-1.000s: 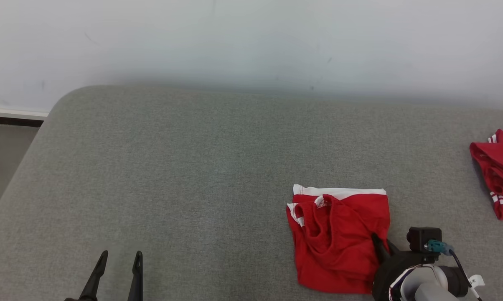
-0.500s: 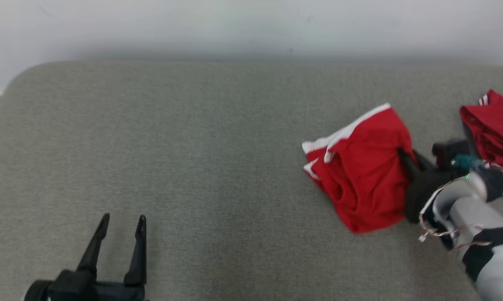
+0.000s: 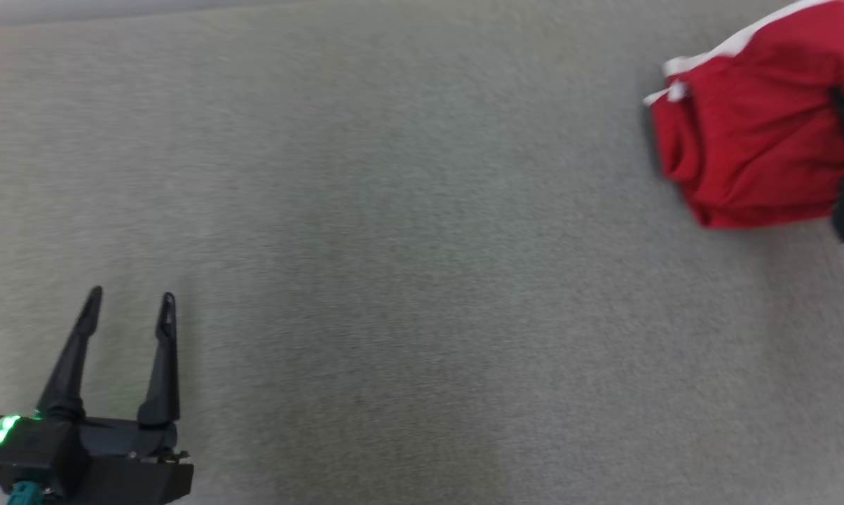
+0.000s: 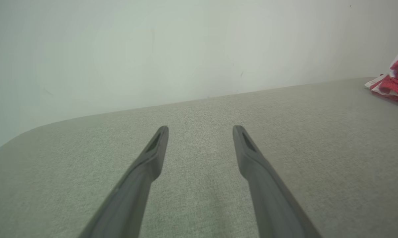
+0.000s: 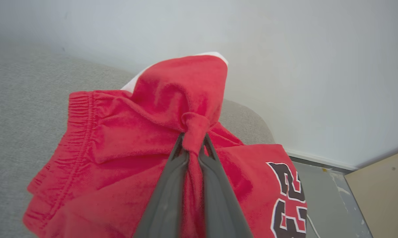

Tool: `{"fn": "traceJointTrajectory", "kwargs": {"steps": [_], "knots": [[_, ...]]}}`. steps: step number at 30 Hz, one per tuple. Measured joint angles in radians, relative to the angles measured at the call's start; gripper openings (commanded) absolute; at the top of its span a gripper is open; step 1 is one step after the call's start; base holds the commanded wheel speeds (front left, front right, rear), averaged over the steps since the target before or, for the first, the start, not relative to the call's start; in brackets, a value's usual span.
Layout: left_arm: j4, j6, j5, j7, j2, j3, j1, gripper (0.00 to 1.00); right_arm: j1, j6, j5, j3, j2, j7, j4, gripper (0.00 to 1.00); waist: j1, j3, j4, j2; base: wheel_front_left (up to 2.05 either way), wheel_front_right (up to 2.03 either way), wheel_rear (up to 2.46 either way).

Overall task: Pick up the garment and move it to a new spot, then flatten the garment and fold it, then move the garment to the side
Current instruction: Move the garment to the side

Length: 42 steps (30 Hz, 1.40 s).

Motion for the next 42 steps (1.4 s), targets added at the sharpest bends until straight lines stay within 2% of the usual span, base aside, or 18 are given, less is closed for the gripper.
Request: {"fn": "traceJointTrajectory", "kwargs": {"steps": [8,18,19,20,21,27,32,36,40,42], "knots": [[-0.067,0.0,0.012,0.0,0.03,0.027,0.01,1.0,-0.068,0.0,0.021,0.007,-0.102,0.027,-0.003,0.0,0.0,0.087,-0.094,0.0,0.0,0.0,0.0],[-0.097,0.001,0.02,0.0,0.051,0.034,0.013,1.0,-0.181,0.0,-0.016,0.015,-0.099,0.044,0.105,0.0,-0.0001,0.161,-0.143,-0.0001,0.0,0.0,0.0],[-0.097,0.001,0.02,0.0,0.051,0.032,0.01,1.0,-0.191,0.0,-0.018,0.015,-0.093,0.041,0.117,0.2,-0.0001,0.166,-0.141,-0.0001,0.0,0.0,0.0],[-0.098,0.001,0.02,0.0,0.05,0.03,0.009,1.0,-0.199,0.0,-0.029,0.016,-0.087,0.023,0.127,0.94,-0.0001,0.169,-0.138,0.0,0.0,0.0,0.0],[-0.097,0.002,0.021,0.0,0.05,0.028,0.008,1.0,-0.208,0.0,-0.038,0.015,-0.08,0.017,0.142,1.0,0.0,0.171,-0.133,0.0,0.0,0.0,0.0],[-0.079,0.009,0.021,0.0,0.037,0.032,0.007,1.0,-0.232,0.0,-0.077,0.009,-0.041,-0.043,0.215,1.0,-0.0001,0.164,-0.108,-0.0001,0.0,0.0,0.0],[-0.044,0.017,0.018,0.0,0.01,0.04,0.018,1.0,-0.213,0.0,-0.049,-0.015,0.028,-0.098,0.184,1.0,-0.0002,0.12,-0.102,-0.0001,0.0,0.0,0.0],[-0.014,0.021,0.013,0.0,-0.018,0.052,0.052,1.0,-0.153,0.0,-0.045,-0.035,0.05,-0.11,0.106,1.0,-0.0003,0.06,-0.098,-0.0003,0.0,0.0,0.0],[0.016,0.025,-0.001,0.0,-0.045,0.074,0.097,1.0,-0.053,0.0,-0.057,-0.115,0.09,-0.112,-0.048,1.0,-0.0004,-0.014,-0.091,-0.0003,0.0,0.0,0.0],[0.042,0.025,-0.003,0.0,-0.059,0.089,0.143,1.0,0.067,0.0,-0.076,-0.187,0.128,-0.111,-0.137,1.0,-0.0005,-0.074,-0.085,-0.0004,0.0,0.0,0.0]]}}
